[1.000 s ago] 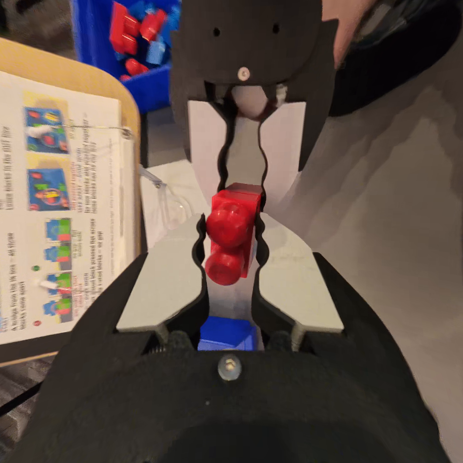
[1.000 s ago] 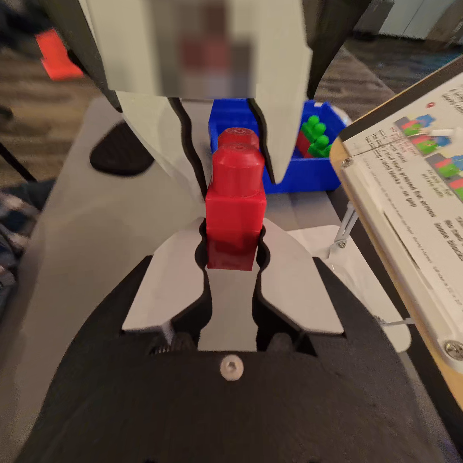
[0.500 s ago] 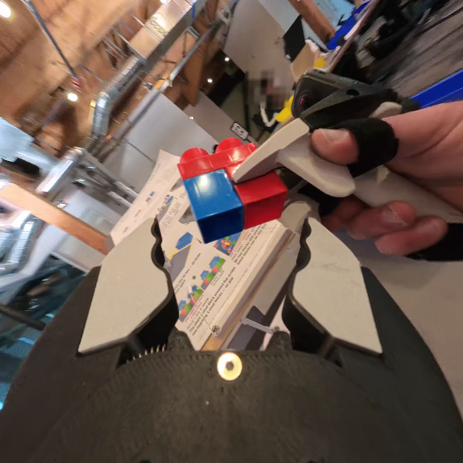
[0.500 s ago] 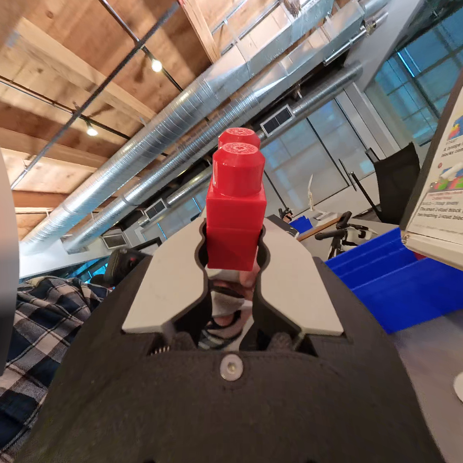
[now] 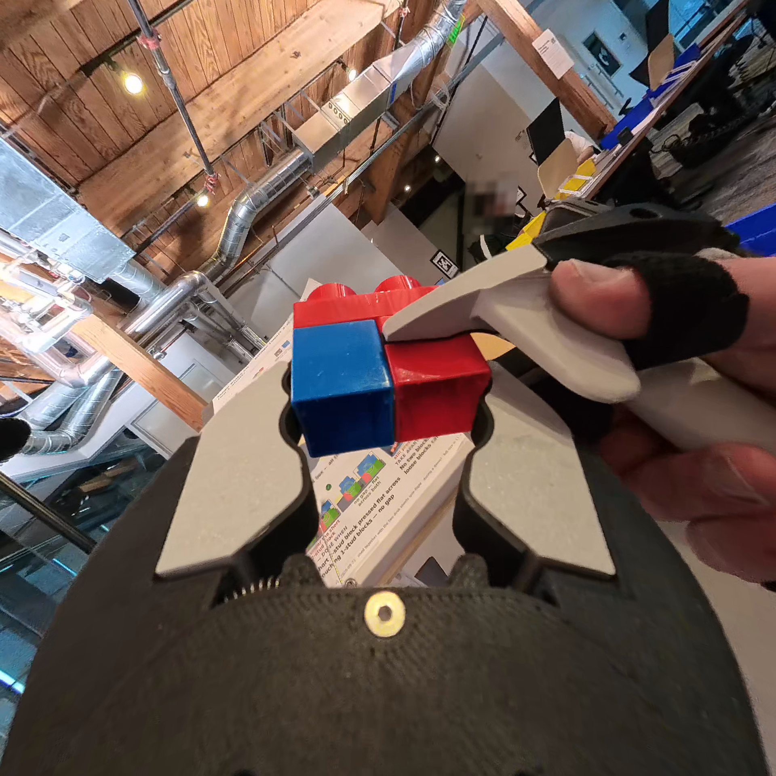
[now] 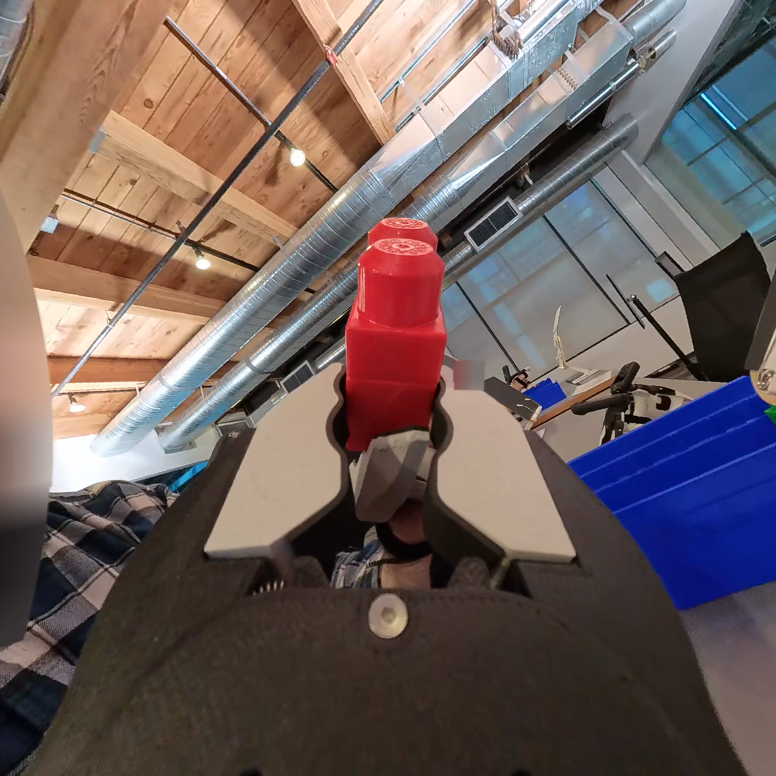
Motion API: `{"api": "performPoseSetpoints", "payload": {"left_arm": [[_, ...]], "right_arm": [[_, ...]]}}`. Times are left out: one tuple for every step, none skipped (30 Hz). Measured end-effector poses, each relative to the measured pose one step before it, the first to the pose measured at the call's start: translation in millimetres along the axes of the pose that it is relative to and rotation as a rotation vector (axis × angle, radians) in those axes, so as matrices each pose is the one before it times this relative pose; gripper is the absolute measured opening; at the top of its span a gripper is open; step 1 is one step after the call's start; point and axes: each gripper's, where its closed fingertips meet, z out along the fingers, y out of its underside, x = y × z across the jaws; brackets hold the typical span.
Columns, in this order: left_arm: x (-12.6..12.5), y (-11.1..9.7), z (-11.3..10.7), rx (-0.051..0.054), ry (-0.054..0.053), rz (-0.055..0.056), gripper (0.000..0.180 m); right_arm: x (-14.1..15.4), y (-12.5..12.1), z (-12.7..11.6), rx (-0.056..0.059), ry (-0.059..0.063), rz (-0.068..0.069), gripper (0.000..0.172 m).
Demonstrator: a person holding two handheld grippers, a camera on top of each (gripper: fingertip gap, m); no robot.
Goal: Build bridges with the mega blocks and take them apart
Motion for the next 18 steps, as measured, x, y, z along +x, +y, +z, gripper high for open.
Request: {"api": "performPoseSetpoints", "payload": {"left_arm": [[-0.16, 0.39, -0.83, -0.0007, 0.0052, -0.0056, 0.079], [-0.11, 0.45, -0.70, 0.0001, 0.0086, -0.0018, 0.078], [-0.18, 0.32, -0.66, 0.0003, 0.0103, -0.0038, 0.078], [0.12, -0.02, -0.76, -0.0008, 0.0139, -0.0013, 0.077], [0.52, -1.02, -1.03, 0.0061, 0.0248, -0.0026, 0.077], [1.13, -2.54, -1.76, 0.0195, 0.0420, -0.0139, 0.077], [-1.11, -0.28, -1.83, 0.0019, 0.0343, -0.0156, 0.077], [1.08, 0.97, -1.79, -0.0043, 0.0567, -0.0023, 0.077], [7.67, -1.15, -3.22, 0.0154, 0.1055, 0.0066, 0.077], [4.11, -0.73, -4.00, 0.0086, 0.0719, -0.0021, 0.077], [3.84, 0.75, -3.73, -0.0048, 0.0634, -0.0008, 0.077], [9.85, -0.93, -3.77, 0.0036, 0.0968, 0.0109, 0.077], [3.21, -0.92, -3.14, -0.0003, 0.0349, 0.0172, 0.077], [1.27, 0.92, -1.60, -0.0155, 0.0239, 0.0005, 0.077], [5.02, -0.09, -1.13, -0.0042, 0.0504, -0.0028, 0.077], [2.38, -0.64, -0.91, -0.0008, 0.0218, 0.0126, 0.077], [0.53, 0.24, -0.50, -0.0079, 0.0016, 0.0170, 0.077], [0.94, 0.62, 0.36, -0.0095, 0.0090, 0.0022, 0.077]], "right_arm": [[0.28, 0.81, 0.47, -0.0027, 0.0005, 0.0087, 0.037], [0.40, 0.79, 0.52, -0.0050, 0.0019, 0.0044, 0.037], [0.11, 0.85, 0.44, -0.0069, 0.0012, -0.0051, 0.037], [-0.30, 0.87, 0.44, -0.0118, -0.0018, -0.0080, 0.038], [-1.18, 0.48, 0.52, -0.0152, -0.0093, -0.0006, 0.042], [1.14, -0.92, 0.35, -0.0164, 0.0019, 0.0103, 0.056], [2.30, -1.71, -0.73, -0.0205, 0.0102, 0.0003, 0.065], [1.78, -2.01, -1.58, -0.0239, 0.0102, -0.0142, 0.070], [-0.92, -1.56, -1.16, -0.0300, -0.0041, -0.0109, 0.073], [-2.18, -1.62, -0.76, -0.0260, -0.0095, 0.0003, 0.073], [-2.88, 0.40, 0.34, -0.0337, -0.0130, 0.0081, 0.071], [-2.29, 6.25, 2.09, -0.0668, -0.0142, 0.0215, 0.068], [-3.23, 7.19, 2.59, -0.0659, -0.0232, 0.0202, 0.064], [-3.21, 3.43, 2.02, -0.0235, -0.0170, 0.0010, 0.058], [-2.01, 5.06, 2.15, -0.0291, -0.0083, -0.0032, 0.045], [0.26, 5.31, 2.08, -0.0354, 0.0005, 0.0078, 0.042], [1.21, 0.99, 0.33, -0.0085, 0.0071, 0.0101, 0.039], [0.93, 1.09, -0.39, -0.0070, 0.0057, -0.0004, 0.039]]}}
